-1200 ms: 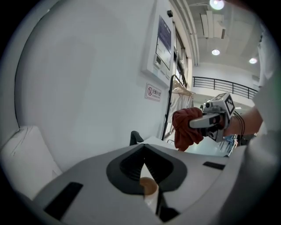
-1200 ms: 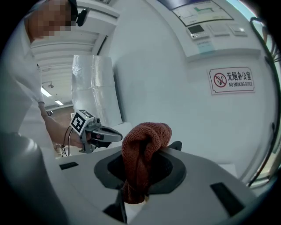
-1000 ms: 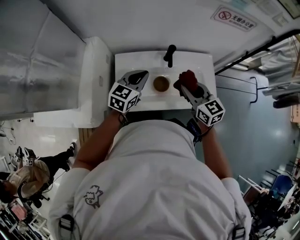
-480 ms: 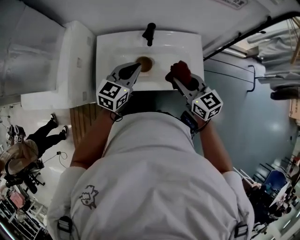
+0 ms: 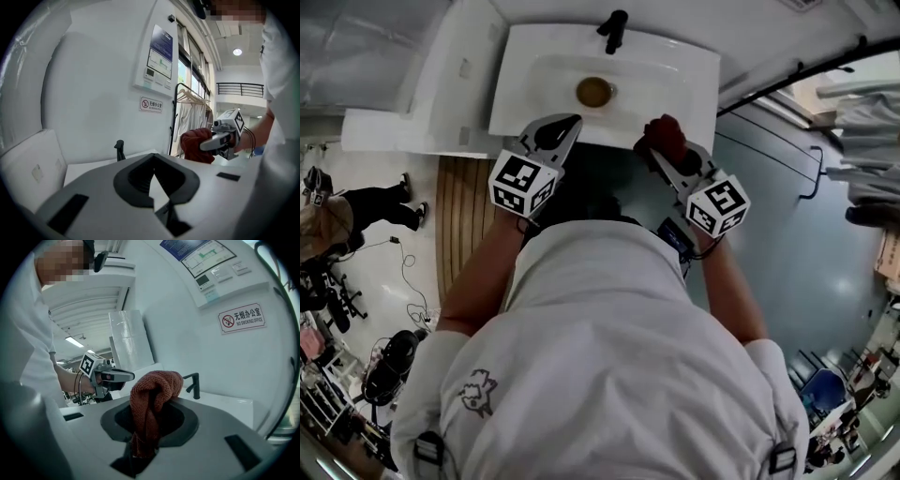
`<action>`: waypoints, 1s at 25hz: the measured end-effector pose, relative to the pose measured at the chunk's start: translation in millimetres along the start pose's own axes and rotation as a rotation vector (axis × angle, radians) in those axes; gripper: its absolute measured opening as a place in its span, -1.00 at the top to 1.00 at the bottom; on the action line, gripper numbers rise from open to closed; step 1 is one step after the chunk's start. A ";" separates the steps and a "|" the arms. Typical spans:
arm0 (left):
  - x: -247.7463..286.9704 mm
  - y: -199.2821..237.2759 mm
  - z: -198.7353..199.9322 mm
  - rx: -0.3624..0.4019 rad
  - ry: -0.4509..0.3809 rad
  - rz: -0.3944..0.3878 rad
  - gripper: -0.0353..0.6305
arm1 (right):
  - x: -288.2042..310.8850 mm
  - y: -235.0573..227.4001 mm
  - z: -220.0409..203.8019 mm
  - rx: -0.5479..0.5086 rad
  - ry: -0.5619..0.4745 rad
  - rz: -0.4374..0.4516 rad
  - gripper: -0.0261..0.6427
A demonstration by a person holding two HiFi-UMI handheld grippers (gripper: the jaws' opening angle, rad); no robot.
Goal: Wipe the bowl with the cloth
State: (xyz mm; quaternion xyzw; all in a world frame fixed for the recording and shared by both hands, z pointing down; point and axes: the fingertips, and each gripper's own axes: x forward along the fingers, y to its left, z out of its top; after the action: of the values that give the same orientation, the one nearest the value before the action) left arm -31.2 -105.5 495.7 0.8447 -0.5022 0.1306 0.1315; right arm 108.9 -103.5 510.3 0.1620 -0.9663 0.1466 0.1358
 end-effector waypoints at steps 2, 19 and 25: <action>-7.6 -4.8 -0.7 0.017 0.004 0.004 0.86 | -0.4 10.6 -1.4 -0.003 -0.001 0.017 0.61; -129.4 -29.5 -7.9 0.054 -0.077 -0.093 0.85 | 11.4 133.1 1.3 -0.018 -0.065 -0.066 0.62; -186.9 -30.0 -21.7 0.069 -0.091 -0.142 0.86 | 18.9 193.0 -3.1 -0.013 -0.087 -0.115 0.62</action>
State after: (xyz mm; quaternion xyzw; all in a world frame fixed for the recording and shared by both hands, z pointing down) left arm -92.9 68.1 447.3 0.8872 -0.4418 0.0998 0.0882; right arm 24.3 66.9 472.8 0.2224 -0.9614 0.1252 0.1031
